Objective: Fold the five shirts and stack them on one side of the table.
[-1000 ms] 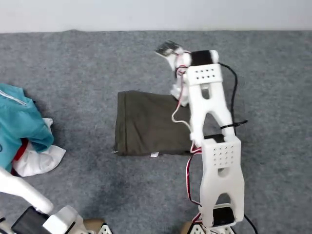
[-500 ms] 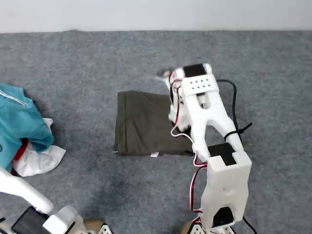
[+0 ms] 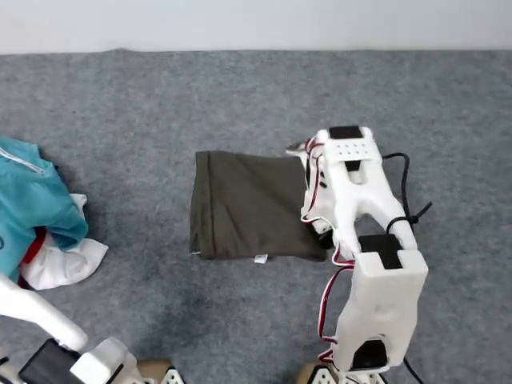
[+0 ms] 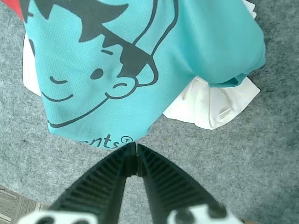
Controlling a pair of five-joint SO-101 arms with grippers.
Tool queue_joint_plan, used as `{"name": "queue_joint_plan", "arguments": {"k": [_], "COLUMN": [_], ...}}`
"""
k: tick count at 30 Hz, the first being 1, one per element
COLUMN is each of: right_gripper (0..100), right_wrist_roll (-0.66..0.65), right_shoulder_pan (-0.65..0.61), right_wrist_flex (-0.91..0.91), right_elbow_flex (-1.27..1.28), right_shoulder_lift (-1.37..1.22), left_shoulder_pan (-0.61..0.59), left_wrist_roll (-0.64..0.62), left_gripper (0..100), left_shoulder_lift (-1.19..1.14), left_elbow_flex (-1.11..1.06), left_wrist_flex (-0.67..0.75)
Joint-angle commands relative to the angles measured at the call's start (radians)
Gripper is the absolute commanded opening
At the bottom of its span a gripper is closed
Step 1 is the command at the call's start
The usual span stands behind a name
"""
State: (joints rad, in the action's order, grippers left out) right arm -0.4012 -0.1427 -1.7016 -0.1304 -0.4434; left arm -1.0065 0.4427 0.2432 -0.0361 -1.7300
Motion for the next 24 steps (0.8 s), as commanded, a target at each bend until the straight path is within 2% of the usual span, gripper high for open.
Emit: {"name": "queue_joint_plan", "arguments": {"k": [1, 6, 13, 20, 24], "right_gripper": [1.1, 1.1, 1.1, 0.9, 0.9], "right_wrist_roll": [0.009, 0.012, 0.012, 0.014, 0.103], "right_shoulder_pan": [-0.031, -0.059, -0.062, -0.016, 0.005], "right_wrist_flex": [0.005, 0.255, 0.590, 0.634, 0.587], "right_elbow_flex": [-0.150, -0.227, -0.230, -0.275, -0.333], "right_shoulder_lift": [0.120, 0.090, -0.096, -0.234, -0.219], "left_shoulder_pan": [0.008, 0.008, 0.008, 0.008, 0.008], "left_wrist_roll": [-0.006, -0.006, -0.006, -0.006, -0.006], "left_gripper": [1, 1, 1, 1, 1], "left_shoulder_lift": [0.046, 0.046, 0.046, 0.046, 0.046], "left_elbow_flex": [0.004, 0.004, 0.004, 0.004, 0.004], "left_wrist_flex": [-0.021, -0.021, -0.021, -0.021, -0.021]}}
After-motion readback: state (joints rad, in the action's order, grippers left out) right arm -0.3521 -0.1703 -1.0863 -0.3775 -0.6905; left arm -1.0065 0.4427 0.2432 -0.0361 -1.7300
